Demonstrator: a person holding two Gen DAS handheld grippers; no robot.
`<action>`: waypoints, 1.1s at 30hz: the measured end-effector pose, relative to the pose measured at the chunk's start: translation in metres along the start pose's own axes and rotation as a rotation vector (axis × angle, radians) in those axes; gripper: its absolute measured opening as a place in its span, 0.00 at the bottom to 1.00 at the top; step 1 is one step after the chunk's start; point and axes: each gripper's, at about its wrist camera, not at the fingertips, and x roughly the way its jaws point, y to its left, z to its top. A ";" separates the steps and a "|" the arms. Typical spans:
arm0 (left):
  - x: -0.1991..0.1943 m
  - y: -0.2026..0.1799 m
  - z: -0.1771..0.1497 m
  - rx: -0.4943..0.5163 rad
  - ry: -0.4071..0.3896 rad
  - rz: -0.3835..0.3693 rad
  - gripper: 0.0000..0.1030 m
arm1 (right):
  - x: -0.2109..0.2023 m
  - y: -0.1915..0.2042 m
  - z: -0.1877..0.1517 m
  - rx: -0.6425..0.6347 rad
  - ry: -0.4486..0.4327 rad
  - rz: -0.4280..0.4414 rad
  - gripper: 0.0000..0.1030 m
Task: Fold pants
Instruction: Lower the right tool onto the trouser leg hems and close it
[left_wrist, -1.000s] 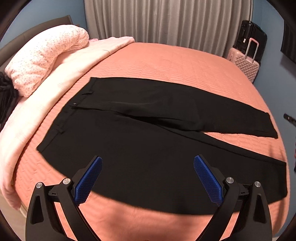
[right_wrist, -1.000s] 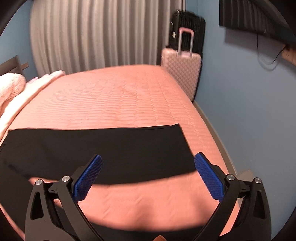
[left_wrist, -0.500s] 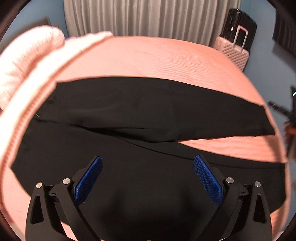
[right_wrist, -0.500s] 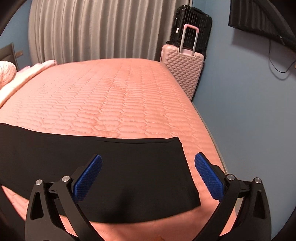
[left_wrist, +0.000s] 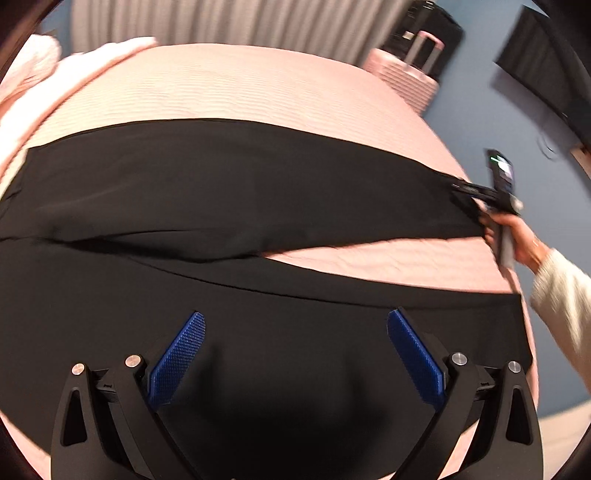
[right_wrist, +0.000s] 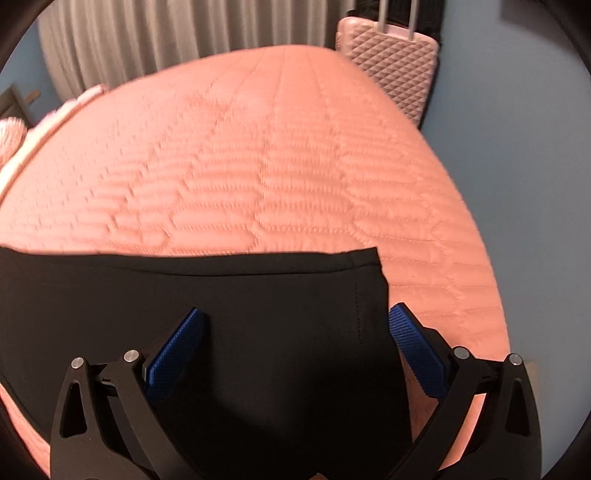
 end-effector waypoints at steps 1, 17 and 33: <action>0.002 -0.001 -0.002 0.016 0.004 -0.008 0.95 | 0.002 -0.004 -0.001 0.016 0.000 0.027 0.96; -0.032 0.196 0.093 -0.199 -0.086 0.318 0.95 | -0.012 0.019 -0.014 -0.028 -0.029 0.036 0.21; 0.035 0.423 0.182 -0.360 -0.002 0.471 0.87 | -0.015 0.018 -0.018 0.159 -0.044 0.037 0.15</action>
